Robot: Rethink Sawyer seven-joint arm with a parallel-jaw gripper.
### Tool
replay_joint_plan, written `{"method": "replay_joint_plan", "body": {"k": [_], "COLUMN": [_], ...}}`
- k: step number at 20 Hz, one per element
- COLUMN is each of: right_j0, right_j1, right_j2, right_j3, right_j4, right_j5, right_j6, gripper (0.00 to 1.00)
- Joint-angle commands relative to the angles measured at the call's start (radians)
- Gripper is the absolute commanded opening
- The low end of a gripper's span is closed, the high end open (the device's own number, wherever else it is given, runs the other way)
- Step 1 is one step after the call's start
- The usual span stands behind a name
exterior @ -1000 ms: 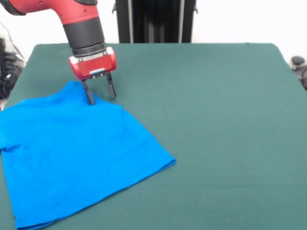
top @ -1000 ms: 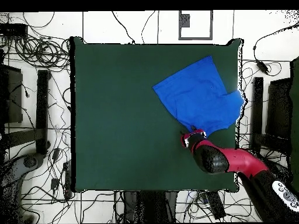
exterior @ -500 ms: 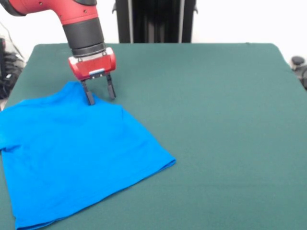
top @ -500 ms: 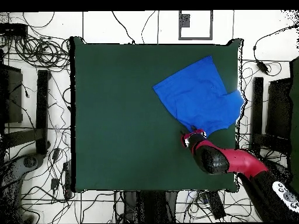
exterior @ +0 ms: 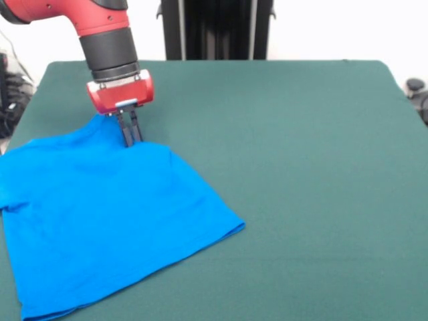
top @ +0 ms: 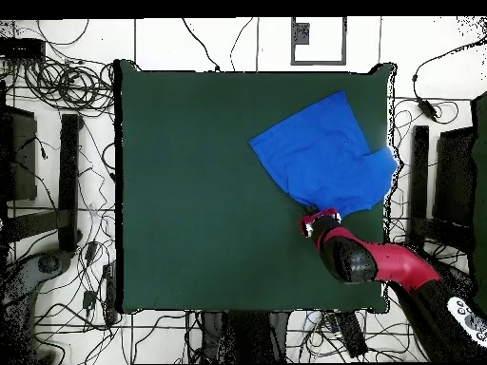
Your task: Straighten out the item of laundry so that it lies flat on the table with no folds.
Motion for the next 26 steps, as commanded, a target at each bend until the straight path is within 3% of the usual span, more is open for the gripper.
{"method": "replay_joint_plan", "body": {"k": [1,7,14,26], "right_j0": [0.060,0.062,0.123,0.196], "right_j1": [0.140,0.142,0.115,-0.074], "right_j2": [0.014,0.019,-0.026,-0.054], "right_j3": [-0.083,-0.085,-0.080,0.074], "right_j4": [-0.069,-0.059,-0.014,0.113], "right_j5": [0.007,0.014,0.007,0.021], "right_j6": [0.008,0.011,0.094,0.196], "gripper": [0.00,0.00,0.00,0.00]}}
